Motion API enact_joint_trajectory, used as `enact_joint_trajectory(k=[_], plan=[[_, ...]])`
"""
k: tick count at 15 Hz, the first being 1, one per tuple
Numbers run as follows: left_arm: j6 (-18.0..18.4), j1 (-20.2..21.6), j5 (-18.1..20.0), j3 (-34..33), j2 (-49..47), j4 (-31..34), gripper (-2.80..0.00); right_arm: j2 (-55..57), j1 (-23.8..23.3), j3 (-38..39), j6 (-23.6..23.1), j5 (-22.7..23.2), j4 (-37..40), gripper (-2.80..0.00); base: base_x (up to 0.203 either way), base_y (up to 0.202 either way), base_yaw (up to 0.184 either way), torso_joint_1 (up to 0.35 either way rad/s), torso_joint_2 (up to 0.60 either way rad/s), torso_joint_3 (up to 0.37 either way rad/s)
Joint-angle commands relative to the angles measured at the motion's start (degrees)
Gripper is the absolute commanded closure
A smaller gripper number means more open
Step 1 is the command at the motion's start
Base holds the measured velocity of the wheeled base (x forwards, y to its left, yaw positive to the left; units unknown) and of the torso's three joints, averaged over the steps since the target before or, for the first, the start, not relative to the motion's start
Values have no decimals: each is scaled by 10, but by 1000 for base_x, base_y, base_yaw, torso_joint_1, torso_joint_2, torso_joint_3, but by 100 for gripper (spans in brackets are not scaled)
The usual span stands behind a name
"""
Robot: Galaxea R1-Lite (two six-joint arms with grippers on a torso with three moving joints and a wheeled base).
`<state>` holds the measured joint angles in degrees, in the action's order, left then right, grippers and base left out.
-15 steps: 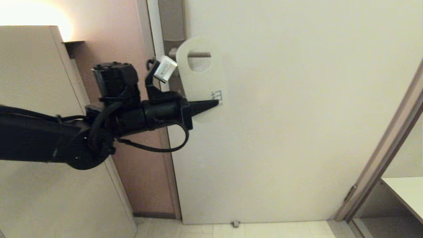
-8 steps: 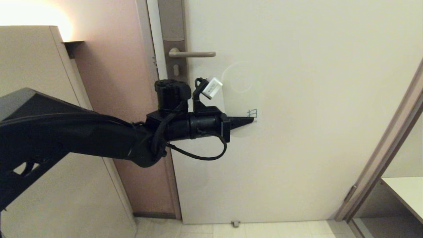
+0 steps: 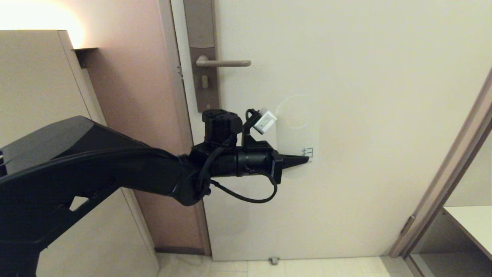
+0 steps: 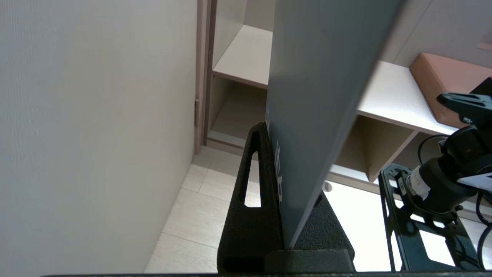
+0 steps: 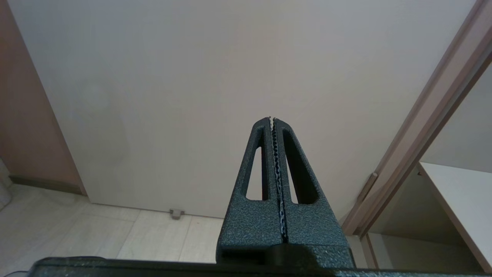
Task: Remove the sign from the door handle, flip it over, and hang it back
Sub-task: Hand it to the other hand
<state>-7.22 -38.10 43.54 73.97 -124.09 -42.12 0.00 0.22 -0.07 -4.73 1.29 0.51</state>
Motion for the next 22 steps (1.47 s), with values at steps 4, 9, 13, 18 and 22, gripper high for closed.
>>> enact_joint_trajectory(k=[4, 9, 13, 18, 22], plan=[[-1, -2, 2, -2, -3, -2, 0, 0, 0, -8, -4, 1, 7, 0, 0, 0, 0, 0, 0, 0], [-1, -3, 2, -2, -5, -2, 0, 0, 0, -68, -6, 35, 72, 0, 0, 0, 0, 0, 0, 0], [-1, -4, 2, -5, -5, -3, 0, 22, 0, -101, -6, 35, 96, 0, 0, 0, 0, 0, 0, 0], [-1, -4, 2, -7, -3, -3, 0, 198, 5, -175, 0, 35, 58, 0, 0, 0, 0, 0, 0, 0], [-2, -3, 19, -7, 3, -7, 0, 375, 6, -236, 6, 36, -2, 0, 0, 0, 0, 0, 0, 0]])
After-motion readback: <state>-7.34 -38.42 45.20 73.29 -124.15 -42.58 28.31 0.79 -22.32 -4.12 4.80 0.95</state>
